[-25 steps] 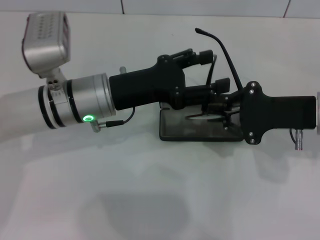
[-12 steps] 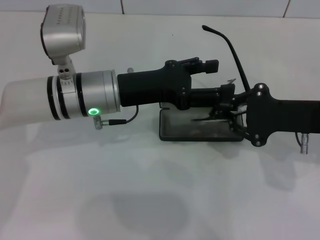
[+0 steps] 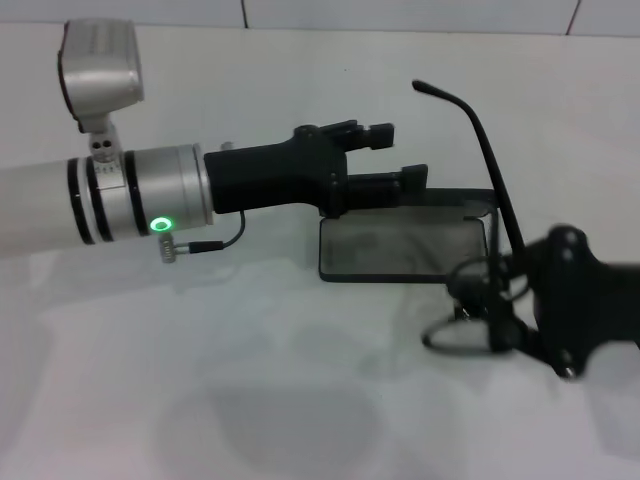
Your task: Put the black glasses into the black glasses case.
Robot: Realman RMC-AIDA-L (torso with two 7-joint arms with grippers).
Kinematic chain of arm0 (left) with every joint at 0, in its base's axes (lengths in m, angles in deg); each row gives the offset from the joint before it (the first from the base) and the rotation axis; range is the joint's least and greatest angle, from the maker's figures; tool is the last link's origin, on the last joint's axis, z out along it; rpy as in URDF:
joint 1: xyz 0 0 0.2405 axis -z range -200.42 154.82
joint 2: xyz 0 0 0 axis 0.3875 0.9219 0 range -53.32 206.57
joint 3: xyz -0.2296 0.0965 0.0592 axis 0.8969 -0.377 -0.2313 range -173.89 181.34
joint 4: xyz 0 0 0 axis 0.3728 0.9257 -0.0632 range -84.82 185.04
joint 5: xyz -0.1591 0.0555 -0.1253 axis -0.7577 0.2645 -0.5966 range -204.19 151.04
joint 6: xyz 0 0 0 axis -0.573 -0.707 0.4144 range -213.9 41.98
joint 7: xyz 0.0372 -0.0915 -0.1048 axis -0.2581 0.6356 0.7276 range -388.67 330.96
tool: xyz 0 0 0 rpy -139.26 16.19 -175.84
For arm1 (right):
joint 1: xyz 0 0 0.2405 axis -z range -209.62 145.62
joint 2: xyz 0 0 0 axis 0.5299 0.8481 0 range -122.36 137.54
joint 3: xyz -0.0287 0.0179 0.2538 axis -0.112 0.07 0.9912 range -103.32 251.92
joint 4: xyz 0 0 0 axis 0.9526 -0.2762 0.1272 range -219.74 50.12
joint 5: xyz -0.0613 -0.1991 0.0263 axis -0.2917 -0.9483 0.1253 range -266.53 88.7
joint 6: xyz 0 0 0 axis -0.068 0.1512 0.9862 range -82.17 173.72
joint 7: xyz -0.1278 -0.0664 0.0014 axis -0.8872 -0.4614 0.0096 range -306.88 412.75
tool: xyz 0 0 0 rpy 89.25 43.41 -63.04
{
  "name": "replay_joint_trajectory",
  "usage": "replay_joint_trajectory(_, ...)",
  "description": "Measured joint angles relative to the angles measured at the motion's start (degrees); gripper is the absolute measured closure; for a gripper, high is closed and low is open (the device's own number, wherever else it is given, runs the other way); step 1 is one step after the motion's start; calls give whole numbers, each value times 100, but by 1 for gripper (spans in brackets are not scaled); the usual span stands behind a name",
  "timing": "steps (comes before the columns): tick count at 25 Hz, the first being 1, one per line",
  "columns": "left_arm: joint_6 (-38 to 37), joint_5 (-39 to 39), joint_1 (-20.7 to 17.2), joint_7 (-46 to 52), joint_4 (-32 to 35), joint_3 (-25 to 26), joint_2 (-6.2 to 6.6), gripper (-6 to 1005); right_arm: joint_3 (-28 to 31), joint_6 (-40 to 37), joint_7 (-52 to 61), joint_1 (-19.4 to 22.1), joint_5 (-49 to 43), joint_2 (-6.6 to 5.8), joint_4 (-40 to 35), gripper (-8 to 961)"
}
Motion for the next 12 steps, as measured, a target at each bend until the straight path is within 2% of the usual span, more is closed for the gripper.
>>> replay_joint_trajectory(3,258,-21,-6,-11,46,0,-3,170,104,-739,-204,-9,3,0,149,841)
replay_joint_trajectory(6,385,-91,49,-242,222,10,-15,170,65,-1026,-197,-222,-20,5,455,841)
replay_joint_trajectory(12,342,-283,76,-1151,680,46,-20,170,67,-770,342,-1404,-36,-12,2058,841)
